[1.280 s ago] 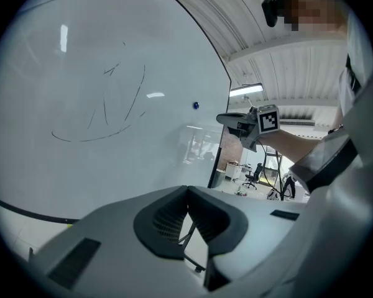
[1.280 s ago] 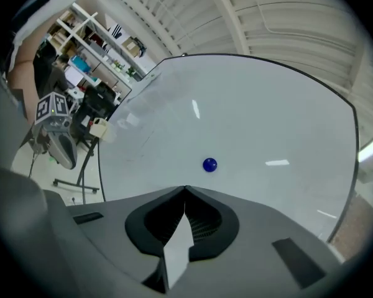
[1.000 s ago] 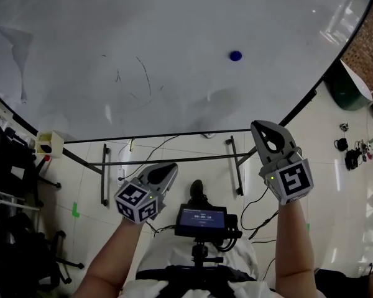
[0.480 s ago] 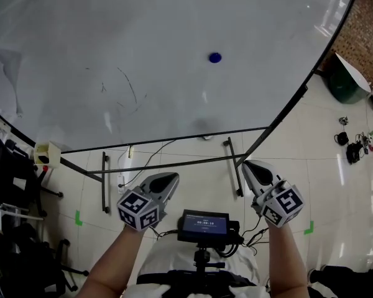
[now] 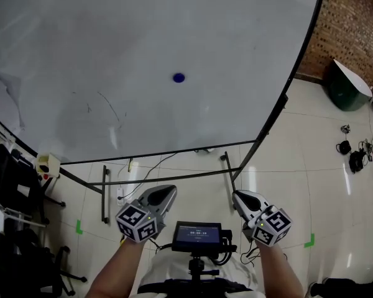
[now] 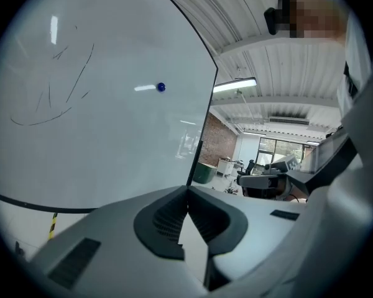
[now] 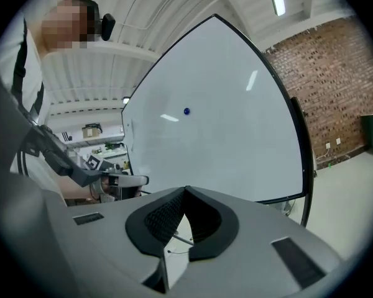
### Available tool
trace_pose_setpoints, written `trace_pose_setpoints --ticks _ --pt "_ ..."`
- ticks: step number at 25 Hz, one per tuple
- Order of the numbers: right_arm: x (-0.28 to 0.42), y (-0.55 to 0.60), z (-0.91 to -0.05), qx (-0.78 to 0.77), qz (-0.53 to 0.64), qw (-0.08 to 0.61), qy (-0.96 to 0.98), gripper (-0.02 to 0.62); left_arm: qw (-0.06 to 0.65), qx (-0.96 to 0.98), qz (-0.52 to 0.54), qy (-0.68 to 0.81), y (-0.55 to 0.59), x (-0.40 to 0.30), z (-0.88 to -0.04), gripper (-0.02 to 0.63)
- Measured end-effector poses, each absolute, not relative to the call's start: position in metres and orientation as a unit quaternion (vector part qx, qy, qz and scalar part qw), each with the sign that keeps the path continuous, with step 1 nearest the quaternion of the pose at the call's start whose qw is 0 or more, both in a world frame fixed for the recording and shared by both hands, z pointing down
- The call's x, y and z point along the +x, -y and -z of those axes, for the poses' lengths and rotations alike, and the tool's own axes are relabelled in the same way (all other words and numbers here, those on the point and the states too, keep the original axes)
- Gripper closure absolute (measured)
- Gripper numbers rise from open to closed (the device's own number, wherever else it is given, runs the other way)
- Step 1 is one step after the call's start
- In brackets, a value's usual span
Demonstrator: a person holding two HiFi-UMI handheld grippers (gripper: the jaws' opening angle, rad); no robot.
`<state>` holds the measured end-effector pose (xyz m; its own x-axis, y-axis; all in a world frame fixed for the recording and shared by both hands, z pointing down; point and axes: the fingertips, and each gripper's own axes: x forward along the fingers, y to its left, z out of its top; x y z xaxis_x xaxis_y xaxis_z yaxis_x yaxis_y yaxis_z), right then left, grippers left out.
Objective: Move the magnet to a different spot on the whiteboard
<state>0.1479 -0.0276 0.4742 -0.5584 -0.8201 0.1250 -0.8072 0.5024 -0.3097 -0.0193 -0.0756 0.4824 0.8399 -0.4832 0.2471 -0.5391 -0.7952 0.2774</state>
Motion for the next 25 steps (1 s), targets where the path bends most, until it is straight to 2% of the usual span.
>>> trace_pose_setpoints --ticks 6,25 --pt "0.180 0.020 -0.457 -0.436 0.200 0.082 -0.874 0.565 0.183 0.933 -0.068 0.303 0.066 0.005 -0.475 0.571" --pt "0.197 -0.009 -0.482 -0.399 0.202 0.077 -0.891 0.565 0.189 0.922 -0.064 0.331 0.028 0.030 -0.497 0.571"
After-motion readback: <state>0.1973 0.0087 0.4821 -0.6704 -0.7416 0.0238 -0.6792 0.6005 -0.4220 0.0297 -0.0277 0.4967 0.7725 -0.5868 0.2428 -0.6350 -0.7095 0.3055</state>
